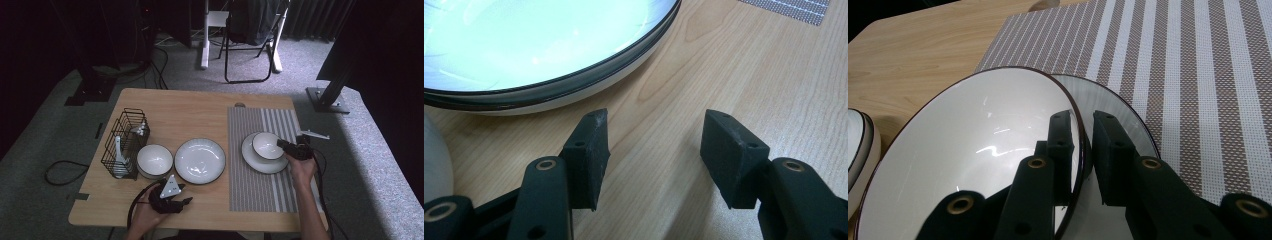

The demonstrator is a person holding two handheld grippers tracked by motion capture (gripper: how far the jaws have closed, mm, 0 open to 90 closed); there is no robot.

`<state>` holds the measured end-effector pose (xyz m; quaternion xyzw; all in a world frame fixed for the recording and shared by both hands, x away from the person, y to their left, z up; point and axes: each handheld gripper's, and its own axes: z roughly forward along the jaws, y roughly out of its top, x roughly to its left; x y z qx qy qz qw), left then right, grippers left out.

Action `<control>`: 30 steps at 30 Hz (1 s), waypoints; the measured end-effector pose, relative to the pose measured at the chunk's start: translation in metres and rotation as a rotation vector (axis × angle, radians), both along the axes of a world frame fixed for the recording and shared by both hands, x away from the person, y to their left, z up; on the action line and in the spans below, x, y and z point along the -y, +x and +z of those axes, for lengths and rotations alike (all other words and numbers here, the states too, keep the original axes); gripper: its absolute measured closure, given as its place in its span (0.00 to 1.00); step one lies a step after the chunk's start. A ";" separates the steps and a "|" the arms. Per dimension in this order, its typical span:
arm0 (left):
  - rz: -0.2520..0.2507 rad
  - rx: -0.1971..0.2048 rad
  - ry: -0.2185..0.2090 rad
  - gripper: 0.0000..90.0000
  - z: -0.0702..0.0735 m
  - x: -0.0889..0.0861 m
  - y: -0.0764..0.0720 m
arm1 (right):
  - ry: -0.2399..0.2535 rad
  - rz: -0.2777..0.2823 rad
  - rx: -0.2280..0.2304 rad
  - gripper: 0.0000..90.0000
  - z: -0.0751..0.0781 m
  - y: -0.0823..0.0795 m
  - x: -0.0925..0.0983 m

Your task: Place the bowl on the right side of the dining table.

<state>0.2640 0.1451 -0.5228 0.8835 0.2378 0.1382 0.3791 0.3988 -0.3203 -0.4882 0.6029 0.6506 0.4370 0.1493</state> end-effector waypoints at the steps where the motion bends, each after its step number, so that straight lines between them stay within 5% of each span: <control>1: 0.000 0.000 0.000 0.51 0.000 0.000 0.000 | -0.002 -0.001 0.001 0.87 0.000 0.000 0.000; 20: 0.000 0.000 0.000 0.51 0.000 0.000 0.000 | -0.003 0.006 0.004 0.82 0.002 -0.002 0.002; 30: 0.000 -0.002 -0.001 0.51 0.000 0.000 0.000 | -0.129 0.006 0.030 0.72 0.009 -0.007 -0.002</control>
